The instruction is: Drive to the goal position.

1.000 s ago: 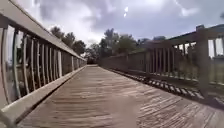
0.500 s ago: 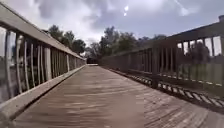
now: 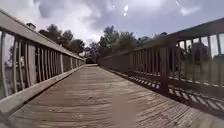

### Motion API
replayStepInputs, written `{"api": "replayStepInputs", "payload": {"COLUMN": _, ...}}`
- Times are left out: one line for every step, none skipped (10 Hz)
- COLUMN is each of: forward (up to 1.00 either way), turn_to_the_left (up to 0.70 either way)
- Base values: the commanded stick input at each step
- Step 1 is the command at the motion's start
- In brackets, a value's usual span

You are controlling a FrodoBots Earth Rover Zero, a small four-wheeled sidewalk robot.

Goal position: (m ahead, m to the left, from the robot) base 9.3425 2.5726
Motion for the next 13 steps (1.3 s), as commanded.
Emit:
{"api": "replayStepInputs", "payload": {"forward": 0.85, "turn_to_the_left": 0.0}}
{"api": "replayStepInputs", "payload": {"forward": 0.85, "turn_to_the_left": 0.0}}
{"api": "replayStepInputs", "payload": {"forward": 0.85, "turn_to_the_left": 0.0}}
{"api": "replayStepInputs", "payload": {"forward": 0.85, "turn_to_the_left": 0.0}}
{"api": "replayStepInputs", "payload": {"forward": 0.85, "turn_to_the_left": 0.0}}
{"api": "replayStepInputs", "payload": {"forward": 0.85, "turn_to_the_left": 0.0}}
{"api": "replayStepInputs", "payload": {"forward": 0.85, "turn_to_the_left": 0.0}}
{"api": "replayStepInputs", "payload": {"forward": 0.85, "turn_to_the_left": 0.0}}
{"api": "replayStepInputs", "payload": {"forward": 0.85, "turn_to_the_left": 0.0}}
{"api": "replayStepInputs", "payload": {"forward": 0.85, "turn_to_the_left": 0.0}}
{"api": "replayStepInputs", "payload": {"forward": 0.85, "turn_to_the_left": 0.0}}
{"api": "replayStepInputs", "payload": {"forward": 0.85, "turn_to_the_left": 0.0}}
{"api": "replayStepInputs", "payload": {"forward": 0.85, "turn_to_the_left": 0.0}}
